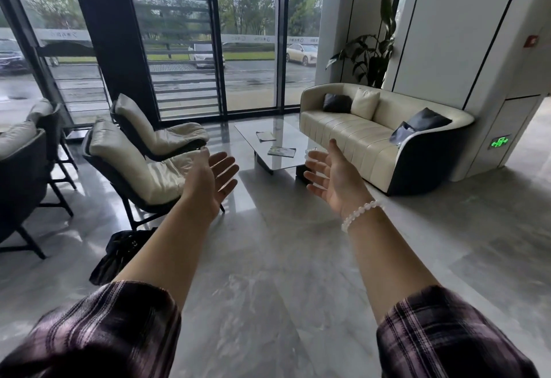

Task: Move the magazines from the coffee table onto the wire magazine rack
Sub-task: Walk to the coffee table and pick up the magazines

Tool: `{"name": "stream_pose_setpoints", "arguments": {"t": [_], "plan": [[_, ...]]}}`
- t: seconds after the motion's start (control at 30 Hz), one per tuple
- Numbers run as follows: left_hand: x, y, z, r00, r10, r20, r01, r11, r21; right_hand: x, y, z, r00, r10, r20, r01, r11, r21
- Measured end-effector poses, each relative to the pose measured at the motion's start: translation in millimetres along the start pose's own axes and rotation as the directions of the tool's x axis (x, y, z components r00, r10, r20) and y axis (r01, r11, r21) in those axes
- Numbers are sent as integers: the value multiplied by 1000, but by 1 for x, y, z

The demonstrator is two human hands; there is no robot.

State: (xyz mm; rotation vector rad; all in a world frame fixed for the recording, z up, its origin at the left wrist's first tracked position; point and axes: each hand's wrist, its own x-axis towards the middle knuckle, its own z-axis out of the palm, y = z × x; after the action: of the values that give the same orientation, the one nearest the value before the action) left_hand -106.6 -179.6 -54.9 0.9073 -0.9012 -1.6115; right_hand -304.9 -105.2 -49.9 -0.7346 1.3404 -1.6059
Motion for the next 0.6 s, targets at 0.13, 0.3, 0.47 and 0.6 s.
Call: {"name": "stream_pose_setpoints", "arguments": {"t": [0.13, 0.3, 0.47, 0.6], "plan": [[94, -9, 32, 999, -52, -7, 52, 999, 6, 98, 1, 11, 999, 39, -6, -39, 999, -23], [192, -3, 59, 997, -71, 30, 70, 997, 23, 202, -12, 22, 997, 74, 17, -74, 997, -1], [279, -1, 59, 996, -94, 0, 94, 995, -11, 287, -13, 31, 995, 91, 35, -91, 996, -2], [365, -5, 62, 992, -113, -58, 112, 993, -32, 375, 0, 43, 993, 121, 19, -120, 993, -8]]}}
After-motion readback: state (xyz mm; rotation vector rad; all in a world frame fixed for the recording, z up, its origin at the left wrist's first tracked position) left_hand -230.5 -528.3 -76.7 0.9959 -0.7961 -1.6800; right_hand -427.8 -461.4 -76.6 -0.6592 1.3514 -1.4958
